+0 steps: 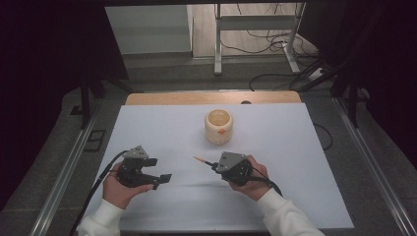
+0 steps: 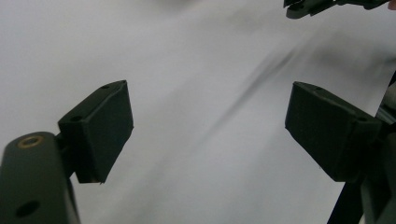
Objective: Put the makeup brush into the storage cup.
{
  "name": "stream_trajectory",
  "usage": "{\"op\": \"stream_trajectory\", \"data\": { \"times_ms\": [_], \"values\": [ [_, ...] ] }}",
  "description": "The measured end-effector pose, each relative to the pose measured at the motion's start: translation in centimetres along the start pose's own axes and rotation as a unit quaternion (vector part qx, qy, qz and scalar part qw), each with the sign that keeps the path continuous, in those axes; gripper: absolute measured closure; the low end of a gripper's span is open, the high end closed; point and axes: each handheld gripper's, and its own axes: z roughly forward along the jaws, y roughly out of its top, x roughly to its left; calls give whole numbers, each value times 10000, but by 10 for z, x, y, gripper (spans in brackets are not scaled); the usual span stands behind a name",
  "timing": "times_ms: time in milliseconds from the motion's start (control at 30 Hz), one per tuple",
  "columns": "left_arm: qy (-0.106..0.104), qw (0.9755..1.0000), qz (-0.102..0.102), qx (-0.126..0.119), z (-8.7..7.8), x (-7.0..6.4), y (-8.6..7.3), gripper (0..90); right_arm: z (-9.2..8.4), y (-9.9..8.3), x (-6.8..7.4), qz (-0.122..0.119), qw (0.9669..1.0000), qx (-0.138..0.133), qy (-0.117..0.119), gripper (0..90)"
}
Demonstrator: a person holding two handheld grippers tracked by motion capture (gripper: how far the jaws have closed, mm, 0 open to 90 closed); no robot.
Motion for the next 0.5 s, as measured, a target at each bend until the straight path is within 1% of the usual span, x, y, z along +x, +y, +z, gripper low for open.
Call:
{"op": "stream_trajectory", "data": {
  "times_ms": [33, 67, 133, 200, 300, 400, 500],
  "values": [
    [30, 10000, -17, 15, -1, 1, -2, 164, -1, 0, -1, 1, 10000, 6, -18, 836],
    [104, 9999, -7, 23, -2, 2, -4, 163, -1, 0, -1, 4, 10000, -11, -21, 835],
    [141, 9999, -73, -14, -3, 4, -9, 166, -2, 0, -2, 29, 10000, -19, -50, 835],
    [211, 9997, -103, -25, -5, 5, -13, 169, -3, 0, -3, 57, 9999, -84, -72, 835],
    [287, 9996, -59, 28, -6, 6, -18, 165, -5, 0, -4, 139, 9997, -184, -100, 834],
    [285, 9995, -81, 51, -6, 6, -20, 165, -6, 1, -5, 184, 9995, -238, -97, 834],
    [285, 9995, -94, 31, -7, 6, -21, 164, -6, 1, -6, 286, 9991, -315, -66, 835]
  ]
}}
